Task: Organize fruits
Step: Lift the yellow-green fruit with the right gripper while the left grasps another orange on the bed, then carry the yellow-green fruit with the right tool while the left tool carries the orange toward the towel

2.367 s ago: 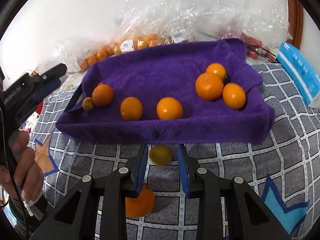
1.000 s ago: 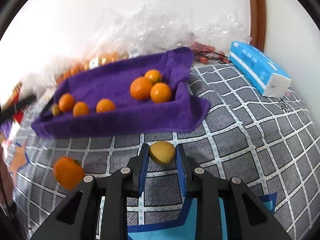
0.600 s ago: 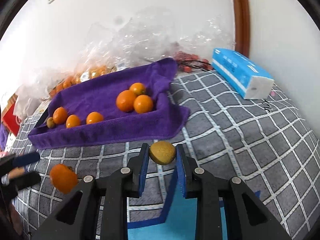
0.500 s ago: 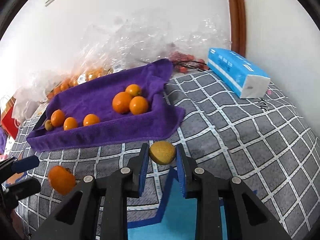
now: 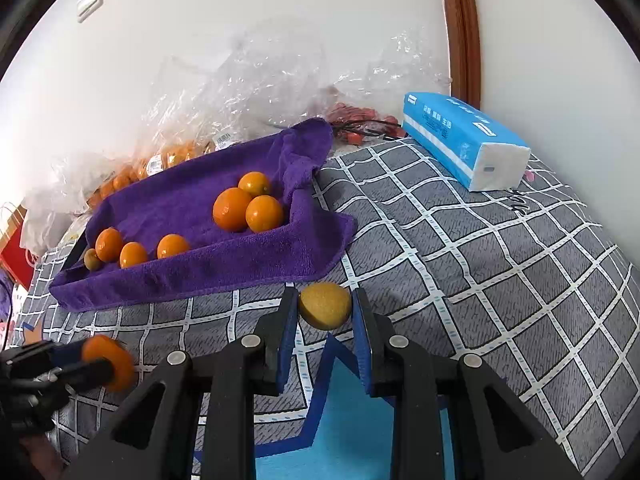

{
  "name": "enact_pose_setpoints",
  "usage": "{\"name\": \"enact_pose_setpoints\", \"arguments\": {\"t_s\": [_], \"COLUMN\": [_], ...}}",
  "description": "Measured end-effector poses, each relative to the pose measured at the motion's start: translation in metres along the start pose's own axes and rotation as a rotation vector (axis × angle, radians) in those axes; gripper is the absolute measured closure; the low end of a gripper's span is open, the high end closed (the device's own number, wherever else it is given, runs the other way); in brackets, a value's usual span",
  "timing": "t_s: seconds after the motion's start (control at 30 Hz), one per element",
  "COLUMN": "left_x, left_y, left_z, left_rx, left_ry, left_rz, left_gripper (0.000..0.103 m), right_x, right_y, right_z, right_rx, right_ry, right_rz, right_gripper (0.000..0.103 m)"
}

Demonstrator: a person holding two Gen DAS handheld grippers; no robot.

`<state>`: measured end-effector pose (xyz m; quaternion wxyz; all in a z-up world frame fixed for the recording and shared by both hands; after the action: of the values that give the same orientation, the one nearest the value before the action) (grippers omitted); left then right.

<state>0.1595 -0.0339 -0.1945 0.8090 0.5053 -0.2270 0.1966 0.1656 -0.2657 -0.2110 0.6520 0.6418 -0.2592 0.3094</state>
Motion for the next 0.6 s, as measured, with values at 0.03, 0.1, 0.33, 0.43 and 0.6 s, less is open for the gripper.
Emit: {"name": "enact_pose_setpoints", "arguments": {"t_s": [0.03,0.1,0.33,0.43,0.6], "left_x": [0.001,0.002,0.003,0.001,0.000], "left_y": [0.005,0.014,0.016,0.010,0.005], "left_z": [-0.009,-0.027,-0.045,-0.043,-0.047], "left_rx": [0.042,0.108,0.136,0.132,0.078], "left_ry": [0.006,0.020,0.017,-0.007,0.045], "left_rz": [0.018,0.052,0.076,0.079,0.062], "left_gripper": [0.062,0.062,0.061,0.061,0.061], "right_x": [0.000,0.001,0.000,-0.001,0.000], "right_y": [0.000,0.001,-0.003,-0.004,-0.004], "right_z": [-0.001,-0.003,-0.006,-0.006,-0.005], "right_rx": [-0.001,0.000,0.015,0.023,0.024], "right_ry": [0.005,0.014,0.026,0.026,0.022], "right_rz": [0.001,0.003,-0.010,-0.012,-0.011], "right_gripper": [0.076,0.076,0.076,0.076,0.076]}}
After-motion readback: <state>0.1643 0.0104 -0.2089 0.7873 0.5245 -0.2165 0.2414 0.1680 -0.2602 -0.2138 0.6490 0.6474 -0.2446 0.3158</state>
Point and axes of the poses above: each gripper's, at about its wrist camera, not at the fingertips, and y roughly against the way its jaws point, z to its right, x to its top, the point moved 6 cm from there along -y, roughly the way its jaws point, and after that the axes turned 14 degrees about y, right-handed, at the moved point
